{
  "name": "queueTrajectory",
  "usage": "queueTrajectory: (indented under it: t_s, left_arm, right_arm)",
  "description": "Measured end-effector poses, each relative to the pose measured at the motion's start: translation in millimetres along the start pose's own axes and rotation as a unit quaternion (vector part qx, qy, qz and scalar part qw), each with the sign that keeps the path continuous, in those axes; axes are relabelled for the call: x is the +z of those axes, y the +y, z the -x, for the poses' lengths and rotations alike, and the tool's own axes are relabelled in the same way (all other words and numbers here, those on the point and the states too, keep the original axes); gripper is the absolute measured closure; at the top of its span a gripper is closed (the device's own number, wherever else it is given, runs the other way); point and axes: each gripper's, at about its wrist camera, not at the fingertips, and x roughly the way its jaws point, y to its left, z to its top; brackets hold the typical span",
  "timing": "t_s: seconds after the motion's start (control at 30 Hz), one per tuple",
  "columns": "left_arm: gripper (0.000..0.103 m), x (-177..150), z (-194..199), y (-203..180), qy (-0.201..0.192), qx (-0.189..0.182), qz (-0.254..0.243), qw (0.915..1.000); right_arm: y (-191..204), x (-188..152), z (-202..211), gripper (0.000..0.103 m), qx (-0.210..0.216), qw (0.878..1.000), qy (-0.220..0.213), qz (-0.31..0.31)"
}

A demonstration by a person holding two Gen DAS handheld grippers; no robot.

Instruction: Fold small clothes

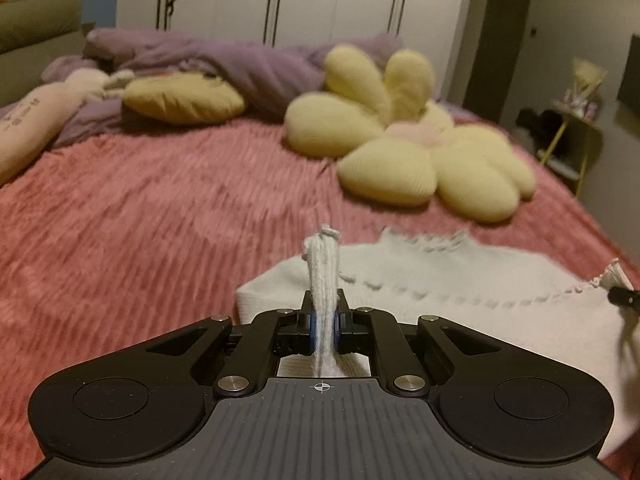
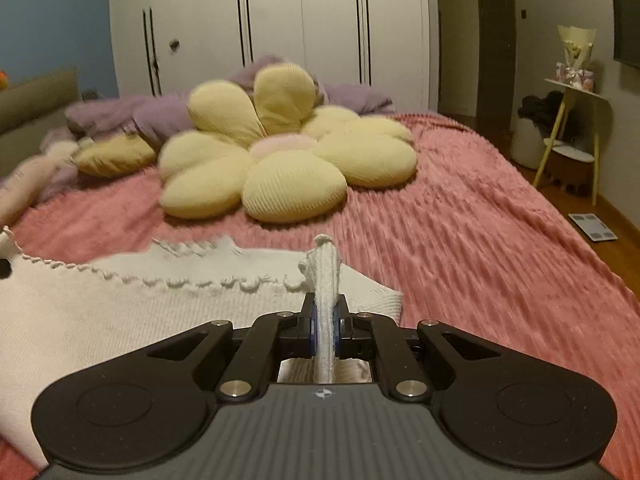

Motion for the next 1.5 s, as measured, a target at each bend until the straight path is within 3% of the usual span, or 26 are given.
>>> queueTrajectory:
  t_s: [0.1, 0.2, 0.3, 0.47, 0.57, 0.67, 0.7, 0.73, 0.77, 0.8, 0.83, 0.9, 1.0, 1.17, 1.27, 1.5]
  left_arm:
    - [0.094, -5.6, -24.5, -1.3, 0.034, 0.017, -0.015, 0.9992]
    - [0.094, -0.5, -24.6, -4.5, 0.016, 0.024, -0.037, 0.9989]
    - [0.094, 19.6, -24.9, -3.2, -0.019, 0.036, -0.035, 0.9986]
    - [0.093, 49.4, -57.7, -8.2, -0.059, 0.105, -0.024, 0.9924]
    - [0.091, 46.9, -83.4, -11.6, -0.058, 0.134, -0.020, 0.9890]
    - [0.086, 32.2, -108.0, -12.7, -0.031, 0.150, -0.018, 0.9880]
    - [0.082, 25.6, -115.1, -12.6, -0.017, 0.148, -0.021, 0.9886]
    - [0.067, 19.1, -120.4, -12.6, -0.004, 0.147, -0.026, 0.9888]
    - [0.048, 12.5, -124.7, -12.7, 0.004, 0.146, -0.034, 0.9886]
    - [0.043, 7.2, -125.4, -12.9, 0.002, 0.153, -0.040, 0.9874]
    - [0.037, 4.4, -122.9, -11.6, -0.008, 0.160, -0.039, 0.9863]
    - [0.030, 4.0, -110.4, -4.6, -0.018, 0.156, -0.008, 0.9876]
    - [0.028, 0.8, -87.4, -2.3, -0.017, 0.132, 0.014, 0.9909]
    - [0.019, -14.0, -58.3, -26.3, 0.001, 0.112, -0.026, 0.9934]
    - [0.018, -20.0, -55.4, -39.0, 0.016, 0.108, -0.037, 0.9933]
    - [0.017, -31.0, -48.9, -45.8, 0.033, 0.092, -0.016, 0.9950]
  right_arm:
    - [1.7, -2.8, -34.2, 0.096, -0.007, 0.999, 0.045, 0.011]
    - [6.6, -8.5, -56.4, 0.096, -0.015, 0.996, 0.074, 0.043]
    - [9.9, 4.6, -62.0, 0.096, -0.030, 0.997, 0.043, 0.061]
    - [17.3, 42.0, -85.2, 0.096, -0.073, 0.996, -0.014, 0.058]
    - [19.6, 52.2, -110.8, 0.096, -0.088, 0.995, -0.015, 0.050]
    - [21.8, 46.7, -133.8, 0.095, -0.102, 0.993, -0.004, 0.054]
    - [21.8, 41.6, -140.6, 0.094, -0.109, 0.992, 0.001, 0.056]
    - [21.2, 35.7, -145.3, 0.094, -0.118, 0.991, 0.009, 0.058]
    - [19.0, 28.6, -151.1, 0.087, -0.123, 0.991, 0.016, 0.056]
    - [16.6, 23.5, -154.9, 0.080, -0.123, 0.991, 0.020, 0.052]
    - [15.1, 18.7, -154.7, 0.076, -0.125, 0.991, 0.016, 0.050]
    - [11.4, 18.5, -151.1, 0.060, -0.130, 0.991, 0.006, 0.042]
    - [5.3, 20.7, -129.9, 0.054, -0.111, 0.994, -0.016, 0.017]
    - [18.0, -4.8, -71.9, 0.054, -0.048, 0.998, -0.037, 0.019]
    - [24.3, -22.1, -53.8, 0.054, -0.021, 0.999, -0.029, 0.019]
    - [36.0, -38.5, -43.8, 0.060, -0.017, 0.999, -0.007, 0.028]
